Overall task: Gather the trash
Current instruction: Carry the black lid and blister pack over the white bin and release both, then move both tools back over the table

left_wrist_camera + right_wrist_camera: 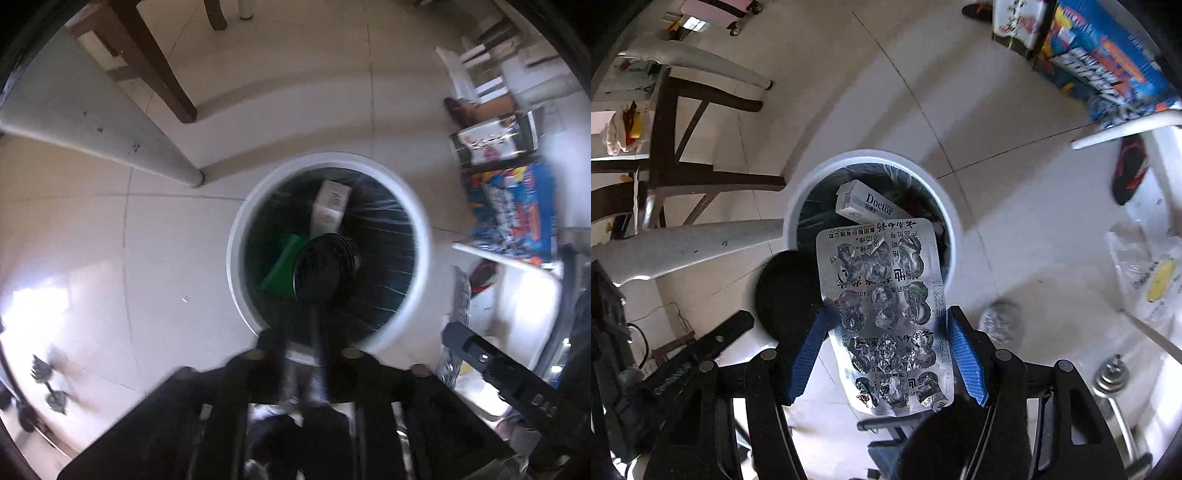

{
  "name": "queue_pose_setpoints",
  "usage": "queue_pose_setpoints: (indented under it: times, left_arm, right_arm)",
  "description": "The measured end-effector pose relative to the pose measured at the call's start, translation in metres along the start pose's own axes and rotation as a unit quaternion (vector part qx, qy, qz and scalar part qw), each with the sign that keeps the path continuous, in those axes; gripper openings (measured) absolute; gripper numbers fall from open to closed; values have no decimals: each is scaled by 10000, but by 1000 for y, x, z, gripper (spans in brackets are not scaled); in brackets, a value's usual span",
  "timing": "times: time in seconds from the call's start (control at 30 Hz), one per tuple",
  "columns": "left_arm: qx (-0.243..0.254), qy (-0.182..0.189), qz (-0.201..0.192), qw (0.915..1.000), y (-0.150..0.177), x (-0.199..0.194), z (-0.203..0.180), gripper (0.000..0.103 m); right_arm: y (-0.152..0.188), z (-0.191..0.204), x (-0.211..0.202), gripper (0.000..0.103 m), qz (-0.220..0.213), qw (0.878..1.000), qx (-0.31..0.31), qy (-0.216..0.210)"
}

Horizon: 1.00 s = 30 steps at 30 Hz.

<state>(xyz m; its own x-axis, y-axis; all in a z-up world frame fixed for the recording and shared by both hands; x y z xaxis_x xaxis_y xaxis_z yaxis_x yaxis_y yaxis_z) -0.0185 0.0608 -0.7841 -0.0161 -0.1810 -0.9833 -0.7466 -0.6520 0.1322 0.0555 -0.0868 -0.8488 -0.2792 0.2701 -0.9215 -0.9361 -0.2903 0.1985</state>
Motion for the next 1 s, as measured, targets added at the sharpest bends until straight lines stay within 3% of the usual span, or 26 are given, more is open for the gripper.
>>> queue_pose_setpoints:
  times: [0.03,0.07,0.1,0.17,0.2,0.53,1.0]
  left_arm:
    - [9,-73,-53,10000,-2,3,3,76]
    - [-11,-174,-134,9998,-3,3,7,89]
    - [-45,-253,-232,9994,-4,2,12,93]
    - [-91,-367,-320,9988,-2,-2,20,95]
    - [-102,-414,-303,9986,0,-2,23,103]
    - [81,-757,-406,9963,23,-45,20,103]
    - [204,-637,-446,9968,83,-162,-5,103]
  right_arm:
    - [-1,-1,8,75,29,10000,-45,1]
    - [-2,-3,14,82,26,10000,-76,5]
    - [-4,-5,21,96,27,9999,-137,26]
    - [-5,-9,26,101,22,9995,-242,191]
    - [-4,-12,27,103,21,9988,-322,358]
    - [4,-14,-13,103,-274,9807,-1135,1570]
    - [50,26,-148,103,-584,9750,-1403,1623]
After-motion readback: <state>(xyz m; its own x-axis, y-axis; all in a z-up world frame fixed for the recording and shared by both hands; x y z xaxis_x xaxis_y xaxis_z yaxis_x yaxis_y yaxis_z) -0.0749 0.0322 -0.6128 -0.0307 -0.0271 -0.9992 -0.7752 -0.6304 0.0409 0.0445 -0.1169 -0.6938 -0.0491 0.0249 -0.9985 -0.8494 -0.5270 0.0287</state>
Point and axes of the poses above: each gripper's, at about its wrist camera, not at the fingertips, and x roughly the way its jaws point, z to its left, y to its underside, the point moved 9 cm from there along x, roughly the way its jaws point, and after that the axes turned 1 degree about z, right-handed, at the moved point
